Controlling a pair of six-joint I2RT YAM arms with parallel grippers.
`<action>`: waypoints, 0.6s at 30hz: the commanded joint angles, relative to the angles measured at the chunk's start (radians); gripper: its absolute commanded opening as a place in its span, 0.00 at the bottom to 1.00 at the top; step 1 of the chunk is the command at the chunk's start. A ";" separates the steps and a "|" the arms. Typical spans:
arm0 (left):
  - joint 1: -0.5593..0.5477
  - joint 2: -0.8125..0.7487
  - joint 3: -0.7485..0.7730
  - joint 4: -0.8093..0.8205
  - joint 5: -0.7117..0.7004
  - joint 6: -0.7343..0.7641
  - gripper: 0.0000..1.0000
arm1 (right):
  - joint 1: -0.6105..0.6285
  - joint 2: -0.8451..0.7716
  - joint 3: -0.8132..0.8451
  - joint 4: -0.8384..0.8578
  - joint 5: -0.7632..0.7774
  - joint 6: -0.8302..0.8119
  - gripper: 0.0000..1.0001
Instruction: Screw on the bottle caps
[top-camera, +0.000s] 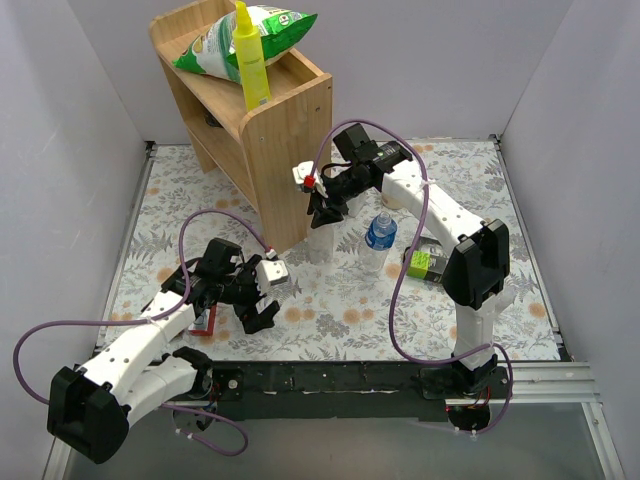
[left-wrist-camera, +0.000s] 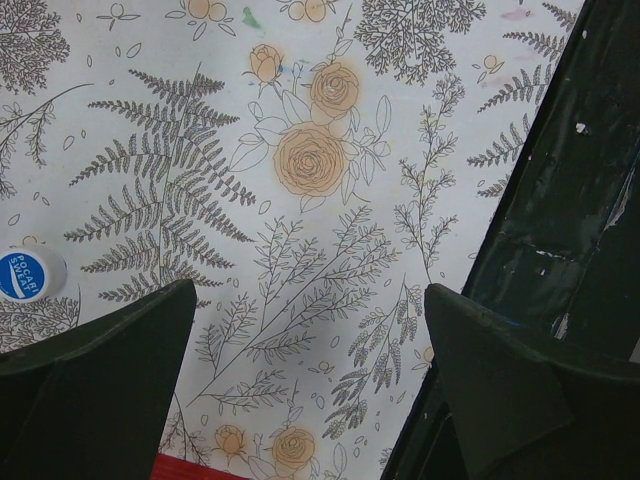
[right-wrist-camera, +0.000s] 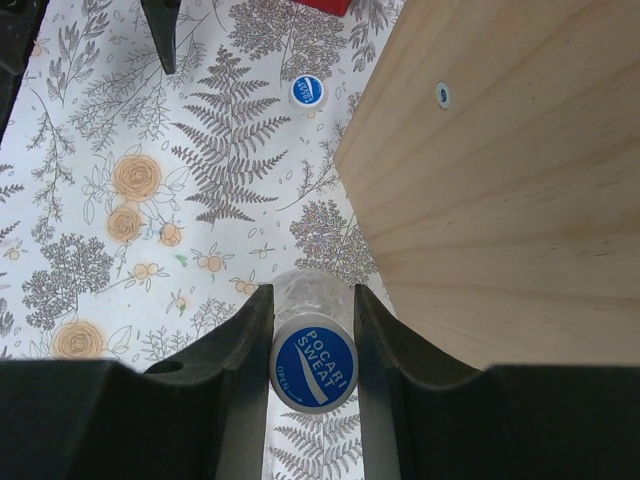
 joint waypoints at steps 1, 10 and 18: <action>0.008 -0.016 -0.007 0.021 0.000 0.000 0.98 | -0.005 0.000 0.008 0.019 -0.008 0.026 0.38; 0.011 -0.012 -0.010 0.022 0.007 0.006 0.98 | -0.005 -0.006 -0.006 0.042 -0.007 0.043 0.48; 0.012 -0.018 -0.019 0.024 0.007 0.014 0.98 | -0.005 -0.014 -0.011 0.042 -0.005 0.046 0.54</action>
